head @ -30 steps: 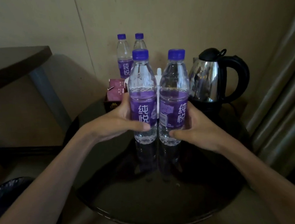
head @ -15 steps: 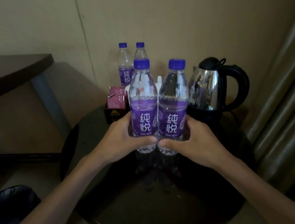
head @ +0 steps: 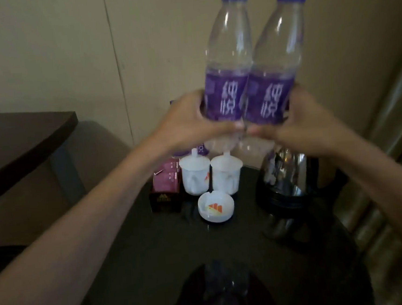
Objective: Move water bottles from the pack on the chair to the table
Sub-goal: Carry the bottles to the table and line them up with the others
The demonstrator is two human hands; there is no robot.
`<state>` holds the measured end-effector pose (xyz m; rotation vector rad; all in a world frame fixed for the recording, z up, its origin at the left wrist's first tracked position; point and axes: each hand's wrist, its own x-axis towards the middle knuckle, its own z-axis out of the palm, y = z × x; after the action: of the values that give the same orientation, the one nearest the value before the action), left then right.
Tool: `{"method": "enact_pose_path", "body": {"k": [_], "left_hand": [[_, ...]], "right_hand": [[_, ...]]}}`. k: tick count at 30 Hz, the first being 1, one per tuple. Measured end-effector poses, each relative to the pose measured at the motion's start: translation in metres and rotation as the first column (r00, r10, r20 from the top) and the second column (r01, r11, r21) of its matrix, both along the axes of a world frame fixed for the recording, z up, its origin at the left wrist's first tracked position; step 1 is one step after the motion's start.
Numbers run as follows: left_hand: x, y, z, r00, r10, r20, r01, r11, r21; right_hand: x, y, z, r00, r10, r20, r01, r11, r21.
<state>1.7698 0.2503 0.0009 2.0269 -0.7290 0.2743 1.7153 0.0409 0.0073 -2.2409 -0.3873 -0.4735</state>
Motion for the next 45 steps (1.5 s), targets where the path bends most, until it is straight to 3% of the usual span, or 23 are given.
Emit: {"method": "enact_pose_path", "body": {"k": [3,7,11,15,19,24,27,31,34,40,45], "left_hand": [[0.039,-0.014,0.049,1.000,-0.002,-0.028,0.003,0.998,0.057],[0.086,-0.020,0.069,0.991,0.062,-0.121,-0.056,0.997,0.053],[0.113,-0.033,0.053,0.978,0.136,-0.160,-0.118,0.986,0.117],[0.131,-0.071,0.016,0.960,0.274,-0.061,-0.259,0.949,0.179],[0.143,-0.077,-0.016,0.901,0.433,-0.005,-0.420,0.877,0.235],[0.151,-0.090,-0.033,0.870,0.493,0.020,-0.482,0.840,0.250],[0.153,-0.099,-0.039,0.873,0.488,-0.004,-0.475,0.852,0.218],[0.156,-0.104,-0.049,0.860,0.501,-0.100,-0.470,0.853,0.228],[0.160,-0.106,-0.057,0.842,0.497,-0.209,-0.452,0.862,0.228],[0.175,-0.115,-0.069,0.817,0.505,-0.277,-0.442,0.858,0.261],[0.180,-0.112,-0.074,0.795,0.480,-0.372,-0.392,0.873,0.290]], "right_hand": [[0.034,-0.001,0.048,1.000,-0.029,0.007,0.030,0.998,-0.052],[0.087,0.005,0.057,0.993,-0.096,-0.063,0.099,0.994,0.045],[0.128,0.001,0.033,0.969,-0.199,-0.148,0.219,0.967,0.133],[0.156,-0.015,0.006,0.926,-0.300,-0.229,0.339,0.927,0.158],[0.176,-0.007,-0.024,0.912,-0.264,-0.313,0.339,0.916,0.214],[0.204,-0.007,-0.039,0.893,-0.244,-0.379,0.381,0.858,0.346],[0.218,-0.007,-0.050,0.866,-0.254,-0.431,0.438,0.802,0.407],[0.230,0.003,-0.072,0.843,-0.098,-0.528,0.467,0.622,0.629],[0.234,0.009,-0.086,0.819,-0.048,-0.572,0.504,0.536,0.677],[0.245,0.007,-0.103,0.796,-0.110,-0.595,0.560,0.505,0.656],[0.251,-0.001,-0.107,0.794,-0.163,-0.586,0.560,0.572,0.599]]}}
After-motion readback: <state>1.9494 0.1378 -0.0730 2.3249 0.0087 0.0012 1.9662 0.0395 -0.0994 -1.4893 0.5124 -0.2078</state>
